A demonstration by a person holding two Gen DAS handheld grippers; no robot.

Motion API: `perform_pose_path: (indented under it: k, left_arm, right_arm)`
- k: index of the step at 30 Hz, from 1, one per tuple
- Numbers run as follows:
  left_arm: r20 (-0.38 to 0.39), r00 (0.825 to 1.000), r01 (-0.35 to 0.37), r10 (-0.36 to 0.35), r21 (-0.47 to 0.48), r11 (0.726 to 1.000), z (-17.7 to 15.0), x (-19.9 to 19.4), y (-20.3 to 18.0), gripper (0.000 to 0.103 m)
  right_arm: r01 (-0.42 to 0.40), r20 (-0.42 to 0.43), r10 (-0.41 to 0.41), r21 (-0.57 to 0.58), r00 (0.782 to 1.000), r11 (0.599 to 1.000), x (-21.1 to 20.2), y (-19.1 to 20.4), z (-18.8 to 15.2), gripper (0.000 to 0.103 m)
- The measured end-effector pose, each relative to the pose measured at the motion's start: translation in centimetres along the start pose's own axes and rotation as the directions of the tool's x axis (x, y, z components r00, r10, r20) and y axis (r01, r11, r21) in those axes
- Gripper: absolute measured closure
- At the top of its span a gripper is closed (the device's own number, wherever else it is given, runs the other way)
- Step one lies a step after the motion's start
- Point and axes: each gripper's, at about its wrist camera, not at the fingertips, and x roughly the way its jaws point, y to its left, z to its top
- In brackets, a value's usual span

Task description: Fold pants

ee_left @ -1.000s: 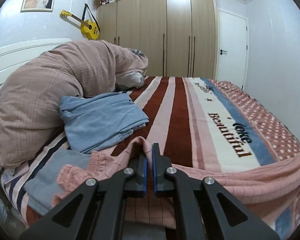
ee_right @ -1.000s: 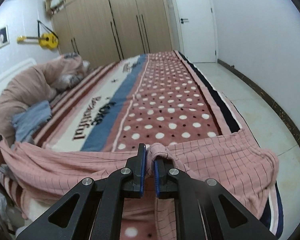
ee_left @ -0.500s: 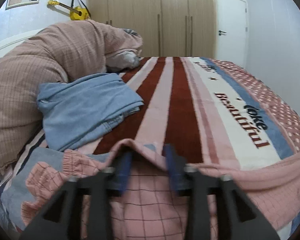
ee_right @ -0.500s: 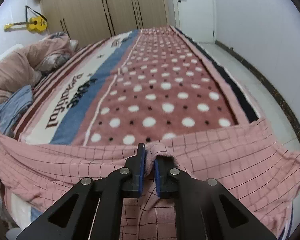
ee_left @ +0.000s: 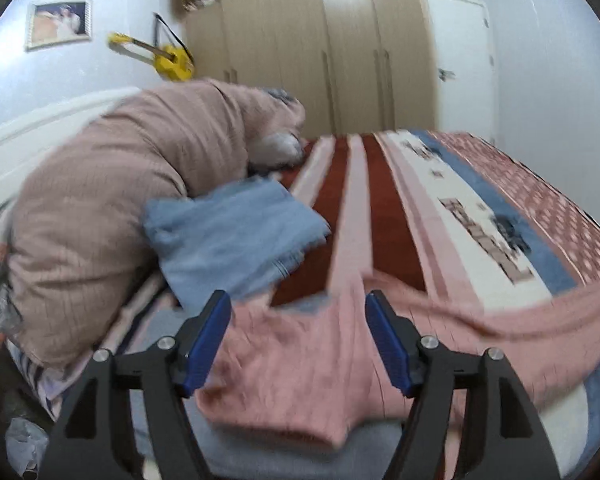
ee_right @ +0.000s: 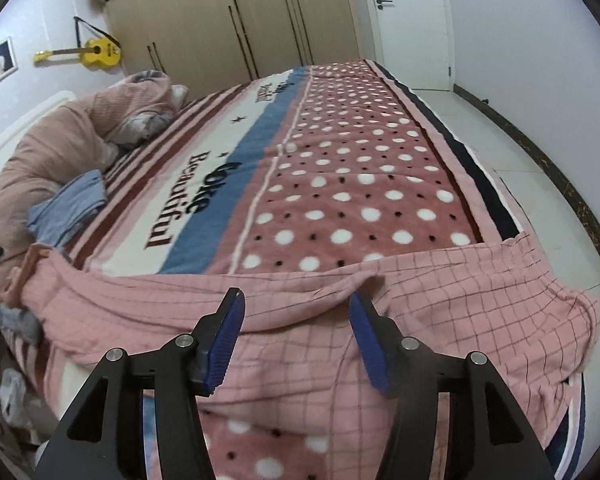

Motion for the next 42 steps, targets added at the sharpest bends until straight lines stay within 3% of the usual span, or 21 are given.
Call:
perform_pose_path:
  k: [6, 13, 15, 23, 30, 35, 42]
  left_arm:
    - [-0.082, 0.993, 0.085, -0.082, 0.04, 0.996, -3.2, 0.7, -0.9, 0.037]
    - [-0.109, 0.993, 0.049, -0.042, 0.07, 0.996, -4.2, 1.3, -1.1, 0.041]
    - [-0.1, 0.994, 0.049, -0.041, 0.082, 0.995, -4.2, 1.2, -1.1, 0.058]
    - [-0.074, 0.997, 0.035, -0.026, 0.118, 0.992, -3.2, 1.4, -0.3, 0.094]
    - [-0.029, 0.996, -0.08, 0.085, 0.135, 0.988, -0.2, 3.1, 1.8, 0.096]
    - [-0.01, 0.993, -0.117, 0.119, 0.126, 0.985, 1.3, 5.4, 2.5, 0.096]
    - [-0.058, 0.971, -0.228, 0.231, 0.057, 0.972, 1.6, 10.5, 5.3, 0.092]
  right_arm:
    - [-0.014, -0.018, 0.015, 0.019, 1.0, 1.0, -0.2, 0.5, -1.1, 0.053]
    - [-0.004, -0.027, 0.006, 0.044, 1.0, 0.999, -0.2, 0.6, -1.5, 0.053]
    - [0.001, -0.028, 0.0, 0.048, 1.0, 0.999, -0.2, 0.7, -1.5, 0.053]
    - [0.005, -0.021, -0.004, 0.058, 1.0, 0.998, 0.0, 1.8, -1.0, 0.053]
    - [0.015, -0.025, -0.014, 0.05, 1.0, 0.999, 0.3, 3.0, -0.7, 0.053]
    - [0.012, -0.028, -0.011, 0.062, 1.0, 0.998, 1.0, 3.6, -0.7, 0.053]
    - [0.042, -0.038, -0.041, 0.036, 0.998, 0.998, 2.3, 3.6, -0.6, 0.053]
